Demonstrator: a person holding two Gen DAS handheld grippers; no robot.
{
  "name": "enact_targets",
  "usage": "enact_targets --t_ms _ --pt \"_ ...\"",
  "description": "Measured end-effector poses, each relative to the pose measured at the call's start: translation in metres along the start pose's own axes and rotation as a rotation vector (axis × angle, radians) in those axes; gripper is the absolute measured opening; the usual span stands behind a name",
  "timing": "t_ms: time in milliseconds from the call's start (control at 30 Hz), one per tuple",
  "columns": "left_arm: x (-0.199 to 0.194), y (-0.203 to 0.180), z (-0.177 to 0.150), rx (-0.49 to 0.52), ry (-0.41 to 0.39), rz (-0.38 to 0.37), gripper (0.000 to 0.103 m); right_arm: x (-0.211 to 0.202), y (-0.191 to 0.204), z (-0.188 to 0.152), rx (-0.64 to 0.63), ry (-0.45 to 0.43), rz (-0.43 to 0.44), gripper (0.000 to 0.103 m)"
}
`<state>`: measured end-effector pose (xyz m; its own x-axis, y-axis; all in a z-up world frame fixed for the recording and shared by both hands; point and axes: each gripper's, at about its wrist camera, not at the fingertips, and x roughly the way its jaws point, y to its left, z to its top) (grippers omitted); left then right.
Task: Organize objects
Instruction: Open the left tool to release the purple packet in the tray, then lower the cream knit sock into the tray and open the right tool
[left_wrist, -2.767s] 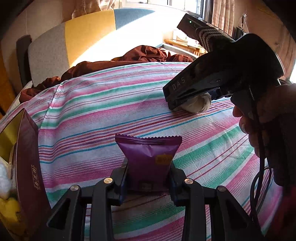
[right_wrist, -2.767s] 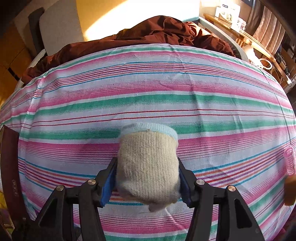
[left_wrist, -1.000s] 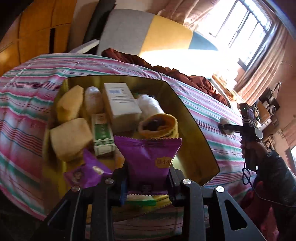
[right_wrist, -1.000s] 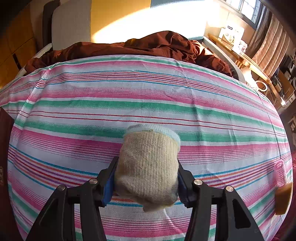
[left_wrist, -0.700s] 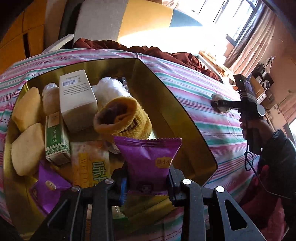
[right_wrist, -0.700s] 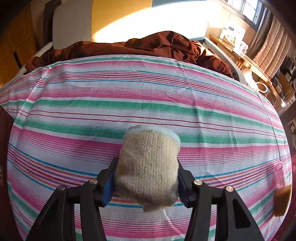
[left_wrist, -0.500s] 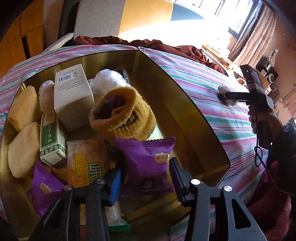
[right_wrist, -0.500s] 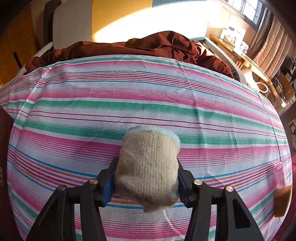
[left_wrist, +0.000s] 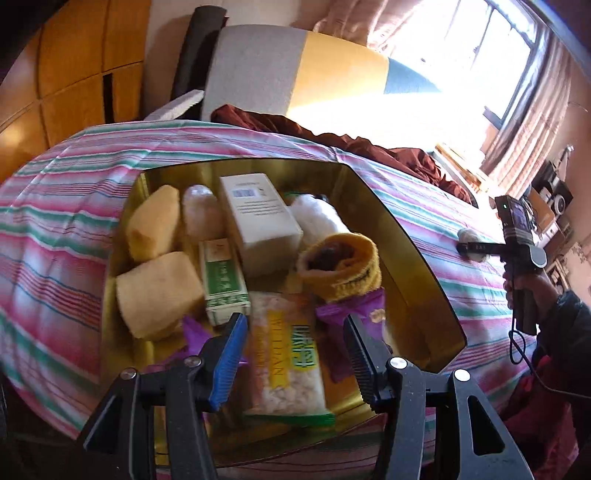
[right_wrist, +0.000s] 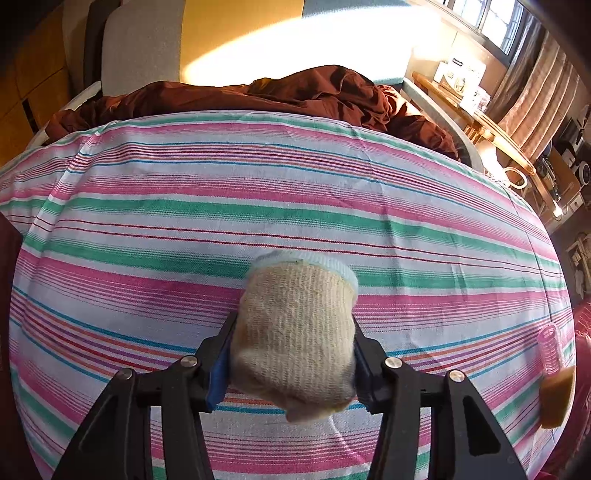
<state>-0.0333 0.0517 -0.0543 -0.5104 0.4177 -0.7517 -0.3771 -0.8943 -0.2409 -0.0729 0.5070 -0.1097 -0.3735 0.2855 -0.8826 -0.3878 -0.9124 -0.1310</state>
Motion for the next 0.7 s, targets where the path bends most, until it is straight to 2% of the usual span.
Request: enact_targets --t_ms 200,333,433,567,700 --pt "-0.02 0.04 0.001 -0.086 -0.049 0.076 0.055 -0.014 0.016 -0.003 -0.001 0.05 0.098 0.053" --pt "-0.023 0.051 0.0 -0.124 -0.06 0.094 0.055 -0.056 0.05 -0.004 -0.035 -0.015 0.193 0.053" --pt "-0.024 0.055 -0.001 -0.137 -0.067 0.101 0.055 -0.103 0.089 -0.003 -0.098 -0.099 0.296 0.053" --pt "-0.027 0.057 -0.001 -0.145 -0.079 0.106 0.055 -0.157 0.161 -0.013 -0.241 -0.195 0.416 0.053" --pt "-0.033 0.06 -0.001 -0.148 -0.099 0.118 0.055 -0.182 0.23 -0.031 -0.353 -0.218 0.513 0.053"
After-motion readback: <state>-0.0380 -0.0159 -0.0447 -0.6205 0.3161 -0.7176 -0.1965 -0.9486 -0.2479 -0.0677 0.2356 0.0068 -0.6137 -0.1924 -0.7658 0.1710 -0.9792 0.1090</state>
